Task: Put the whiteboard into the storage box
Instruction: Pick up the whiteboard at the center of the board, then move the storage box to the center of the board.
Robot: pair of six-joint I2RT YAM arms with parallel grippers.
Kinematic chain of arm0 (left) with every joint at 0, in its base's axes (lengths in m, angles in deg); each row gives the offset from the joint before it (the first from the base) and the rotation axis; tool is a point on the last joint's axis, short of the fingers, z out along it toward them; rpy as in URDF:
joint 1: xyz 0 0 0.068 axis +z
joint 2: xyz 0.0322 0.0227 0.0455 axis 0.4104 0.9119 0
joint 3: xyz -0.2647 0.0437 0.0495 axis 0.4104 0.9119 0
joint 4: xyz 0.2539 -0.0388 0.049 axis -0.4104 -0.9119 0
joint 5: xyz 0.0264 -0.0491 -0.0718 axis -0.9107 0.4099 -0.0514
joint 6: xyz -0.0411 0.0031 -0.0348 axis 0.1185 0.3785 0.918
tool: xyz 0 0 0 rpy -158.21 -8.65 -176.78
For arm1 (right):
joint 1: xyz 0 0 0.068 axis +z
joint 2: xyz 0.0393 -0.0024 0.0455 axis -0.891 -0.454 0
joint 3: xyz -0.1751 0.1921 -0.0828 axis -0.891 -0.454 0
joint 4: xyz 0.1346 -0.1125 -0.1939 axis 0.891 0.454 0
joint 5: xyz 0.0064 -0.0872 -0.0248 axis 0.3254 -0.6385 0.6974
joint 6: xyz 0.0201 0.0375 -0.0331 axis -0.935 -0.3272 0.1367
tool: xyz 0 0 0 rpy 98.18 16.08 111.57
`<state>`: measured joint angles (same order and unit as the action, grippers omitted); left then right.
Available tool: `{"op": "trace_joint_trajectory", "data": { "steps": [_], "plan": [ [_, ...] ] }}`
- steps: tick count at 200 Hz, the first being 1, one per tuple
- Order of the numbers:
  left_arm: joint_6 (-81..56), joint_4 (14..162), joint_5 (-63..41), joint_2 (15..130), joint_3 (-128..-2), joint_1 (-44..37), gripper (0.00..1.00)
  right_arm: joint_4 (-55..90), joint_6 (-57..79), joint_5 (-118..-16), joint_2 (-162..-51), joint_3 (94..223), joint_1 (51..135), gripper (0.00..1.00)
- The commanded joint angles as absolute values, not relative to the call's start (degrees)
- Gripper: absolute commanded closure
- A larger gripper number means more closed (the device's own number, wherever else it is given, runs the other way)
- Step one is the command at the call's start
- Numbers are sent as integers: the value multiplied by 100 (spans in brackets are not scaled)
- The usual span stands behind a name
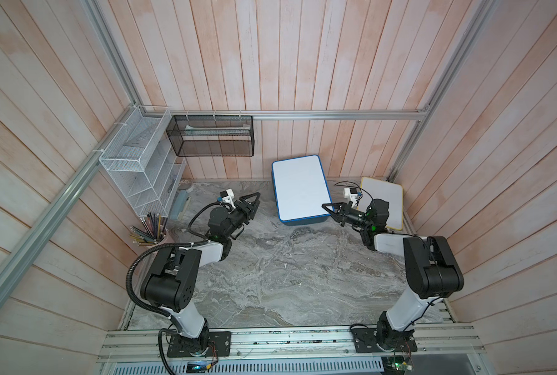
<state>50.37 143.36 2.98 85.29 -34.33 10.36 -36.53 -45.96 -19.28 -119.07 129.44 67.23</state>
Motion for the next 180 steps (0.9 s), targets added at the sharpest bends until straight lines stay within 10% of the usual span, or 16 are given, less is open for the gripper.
{"op": "trace_joint_trajectory", "data": {
  "steps": [1,180],
  "plan": [
    [4730,14131,453,8278,-3249,1043,45,-3148,-3782,-1773,-12108,13400,6459,100],
    [4083,12948,1343,7903,-2972,1172,42,237,-1528,-2339,-13830,15939,6784,100]
  ]
}}
